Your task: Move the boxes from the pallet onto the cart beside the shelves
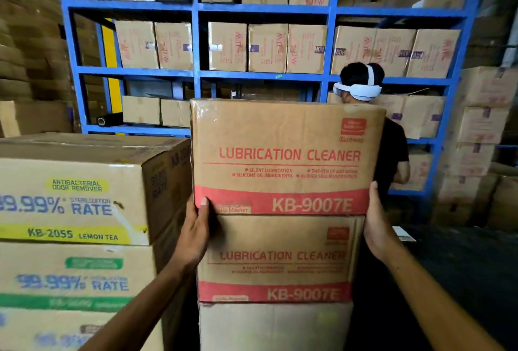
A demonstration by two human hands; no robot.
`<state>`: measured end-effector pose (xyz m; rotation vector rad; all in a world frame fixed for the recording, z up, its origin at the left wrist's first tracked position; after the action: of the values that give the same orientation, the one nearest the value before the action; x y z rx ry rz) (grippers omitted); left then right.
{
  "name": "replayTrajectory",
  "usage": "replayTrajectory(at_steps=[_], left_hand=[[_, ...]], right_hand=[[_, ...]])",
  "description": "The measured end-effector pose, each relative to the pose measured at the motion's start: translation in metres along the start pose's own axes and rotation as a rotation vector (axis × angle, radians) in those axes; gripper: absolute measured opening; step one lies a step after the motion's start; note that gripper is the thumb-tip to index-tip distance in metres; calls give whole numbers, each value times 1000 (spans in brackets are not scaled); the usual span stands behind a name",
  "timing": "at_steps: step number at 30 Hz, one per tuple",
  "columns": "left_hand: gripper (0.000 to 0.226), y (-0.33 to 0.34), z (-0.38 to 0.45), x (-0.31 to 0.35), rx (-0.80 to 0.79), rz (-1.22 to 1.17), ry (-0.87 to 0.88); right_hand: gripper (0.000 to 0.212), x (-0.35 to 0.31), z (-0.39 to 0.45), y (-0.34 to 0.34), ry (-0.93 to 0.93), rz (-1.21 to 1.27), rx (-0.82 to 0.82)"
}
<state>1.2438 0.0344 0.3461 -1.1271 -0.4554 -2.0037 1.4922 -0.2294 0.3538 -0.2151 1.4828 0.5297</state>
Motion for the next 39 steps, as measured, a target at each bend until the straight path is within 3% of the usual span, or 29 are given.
replayTrajectory(at_steps=[5,9,13,16,18,20,23,28,31,34,39], left_hand=[[51,1,-1,2,-23,17,17],[50,2,-1,2,-23,22,11],[49,2,-6,5,-49,25,21],[55,-2,-18,1,-68,36,-10],[65,-8,-34,-7,-45,81,-60],[71,-17,-59,-16,-27,106,-143],[61,-38,-103,-23,-32,149,-227],[39,-130,-184,-30,-63,251,-354],[20,-237,-238,-30,0,359,-389],[30,-372,-312,-17,160,519,-459],[22,-587,-454,22,462,668,-577]], right_hand=[[85,5,-8,-2,-2,-14,25],[66,9,-8,-1,-11,-25,5],[60,6,-16,-1,-38,-75,43],[50,5,-29,-7,-175,-145,242],[55,5,-52,-2,-304,-220,411],[57,5,-81,19,-470,-258,474],[48,26,-112,79,-610,-314,301],[42,98,-175,226,-504,-354,-134],[33,137,-236,328,-448,-357,-328],[34,179,-320,445,-397,-347,-552],[34,248,-477,620,-286,-351,-905]])
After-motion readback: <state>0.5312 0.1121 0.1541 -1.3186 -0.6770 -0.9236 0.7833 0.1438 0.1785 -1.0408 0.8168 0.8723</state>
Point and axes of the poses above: each hand's wrist, its own z-axis towards the middle knuckle, its own y-axis out of the palm, x = y × z, the point moved 9 cm from there along z, towards the middle knuckle, and after that the axes turned 8 degrees about y, right-handed, at the moved point
